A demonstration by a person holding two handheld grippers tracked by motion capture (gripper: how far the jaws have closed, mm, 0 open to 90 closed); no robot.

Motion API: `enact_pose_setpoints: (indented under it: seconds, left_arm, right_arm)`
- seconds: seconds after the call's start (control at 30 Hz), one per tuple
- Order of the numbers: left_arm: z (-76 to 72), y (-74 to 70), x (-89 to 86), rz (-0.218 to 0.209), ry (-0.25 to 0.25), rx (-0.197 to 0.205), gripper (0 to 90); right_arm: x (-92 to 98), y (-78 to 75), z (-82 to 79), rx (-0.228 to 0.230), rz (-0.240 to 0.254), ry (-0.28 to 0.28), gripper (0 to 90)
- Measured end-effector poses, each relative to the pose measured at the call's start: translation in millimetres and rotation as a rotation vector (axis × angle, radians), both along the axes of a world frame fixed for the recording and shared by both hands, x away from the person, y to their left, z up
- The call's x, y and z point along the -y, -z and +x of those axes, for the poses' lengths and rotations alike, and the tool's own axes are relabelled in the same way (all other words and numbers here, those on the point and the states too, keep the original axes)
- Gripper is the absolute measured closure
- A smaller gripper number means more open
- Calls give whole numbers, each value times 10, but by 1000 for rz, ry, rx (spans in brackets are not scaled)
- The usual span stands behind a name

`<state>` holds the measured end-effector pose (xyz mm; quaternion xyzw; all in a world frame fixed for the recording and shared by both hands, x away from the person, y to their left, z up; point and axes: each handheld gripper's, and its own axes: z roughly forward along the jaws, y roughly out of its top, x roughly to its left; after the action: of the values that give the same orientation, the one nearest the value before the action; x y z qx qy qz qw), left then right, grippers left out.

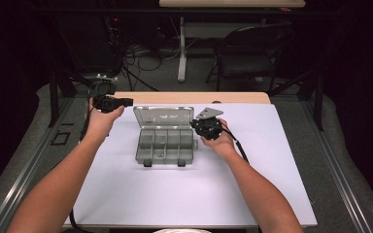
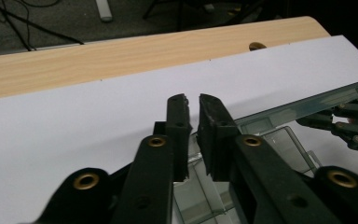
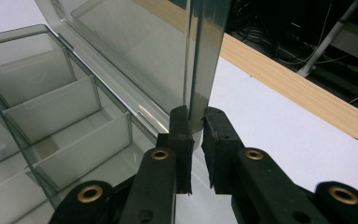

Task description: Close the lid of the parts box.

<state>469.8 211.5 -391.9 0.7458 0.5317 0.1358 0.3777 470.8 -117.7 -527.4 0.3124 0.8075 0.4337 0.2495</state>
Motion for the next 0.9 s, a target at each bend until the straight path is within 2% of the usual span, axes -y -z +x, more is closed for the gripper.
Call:
enact_pose_setpoints:
  seconds: [0.13, 0.47, 0.57, 0.63, 0.9]
  left_arm:
    - [42, 32, 85, 5, 5, -7, 895]
    - [62, 84, 219, -1, 34, -13, 900]
    - [58, 87, 252, -21, 35, -17, 900]
    - [53, 98, 283, -5, 47, -6, 900]
    - [68, 142, 347, 4, 61, -19, 900]
  right_arm:
    - [-4, 0, -4, 2, 0, 2, 818]
    - [-3, 4, -3, -6, 7, 7, 817]
    - [-5, 4, -3, -8, 7, 8, 817]
    - [-4, 5, -3, -11, 9, 8, 816]
    - [-4, 9, -6, -16, 6, 7, 814]
